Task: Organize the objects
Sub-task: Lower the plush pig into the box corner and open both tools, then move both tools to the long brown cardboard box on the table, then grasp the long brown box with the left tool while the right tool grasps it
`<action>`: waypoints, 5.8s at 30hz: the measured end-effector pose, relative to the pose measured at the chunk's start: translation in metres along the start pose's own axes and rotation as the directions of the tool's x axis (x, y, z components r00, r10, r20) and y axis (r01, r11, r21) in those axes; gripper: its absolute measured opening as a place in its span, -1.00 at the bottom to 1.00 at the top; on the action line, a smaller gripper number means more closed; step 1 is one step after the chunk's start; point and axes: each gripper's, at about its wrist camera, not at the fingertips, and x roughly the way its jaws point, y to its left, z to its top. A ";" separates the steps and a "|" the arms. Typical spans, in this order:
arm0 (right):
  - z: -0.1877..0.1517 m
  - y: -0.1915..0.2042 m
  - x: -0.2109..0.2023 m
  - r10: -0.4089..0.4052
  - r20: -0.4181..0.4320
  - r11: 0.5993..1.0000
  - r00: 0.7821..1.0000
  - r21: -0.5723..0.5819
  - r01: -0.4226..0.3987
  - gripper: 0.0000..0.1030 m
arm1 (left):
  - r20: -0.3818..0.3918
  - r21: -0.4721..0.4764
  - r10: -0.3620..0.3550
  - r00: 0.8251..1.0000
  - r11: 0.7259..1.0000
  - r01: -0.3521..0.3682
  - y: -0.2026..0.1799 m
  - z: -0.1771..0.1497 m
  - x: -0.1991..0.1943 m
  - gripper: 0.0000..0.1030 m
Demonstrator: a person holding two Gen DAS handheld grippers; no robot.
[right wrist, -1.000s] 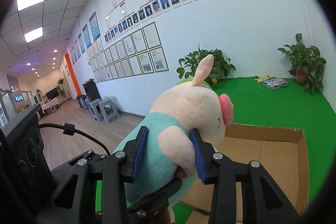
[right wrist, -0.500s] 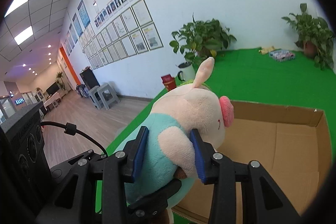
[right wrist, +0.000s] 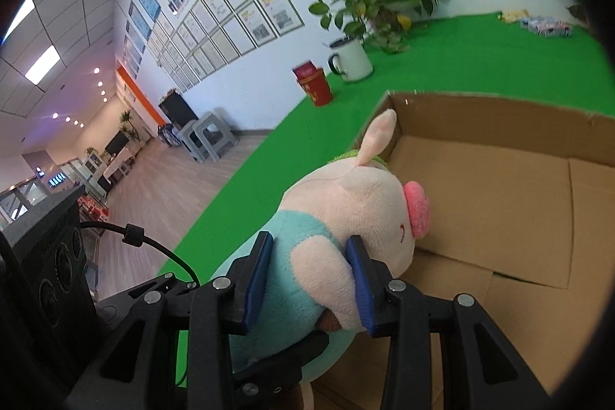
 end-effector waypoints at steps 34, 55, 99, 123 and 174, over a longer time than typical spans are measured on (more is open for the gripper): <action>-0.026 -0.037 0.017 0.055 -0.194 0.976 0.980 0.218 -0.011 0.29 | 0.026 -0.041 0.093 0.995 0.995 -0.092 -0.030 -0.007 -0.061 0.54; -0.041 -0.048 0.018 0.079 -0.187 0.918 0.979 0.396 0.001 0.71 | -0.021 -0.134 -0.076 0.997 0.988 0.072 0.008 -0.026 -0.047 0.12; -0.209 0.012 -0.215 -0.726 0.164 0.688 0.668 0.152 0.710 0.71 | 0.357 0.042 -0.063 0.932 0.998 0.051 -0.134 -0.154 -0.186 0.99; -0.238 0.034 -0.222 -0.595 0.229 0.801 0.770 0.094 0.591 0.60 | 0.196 0.016 -0.013 0.980 1.000 0.010 -0.099 -0.180 -0.165 0.95; -0.276 0.112 -0.122 -0.423 -0.092 0.903 0.901 -0.125 0.411 0.79 | -0.102 -0.171 -0.473 0.875 0.875 0.453 -0.061 -0.217 -0.106 -0.06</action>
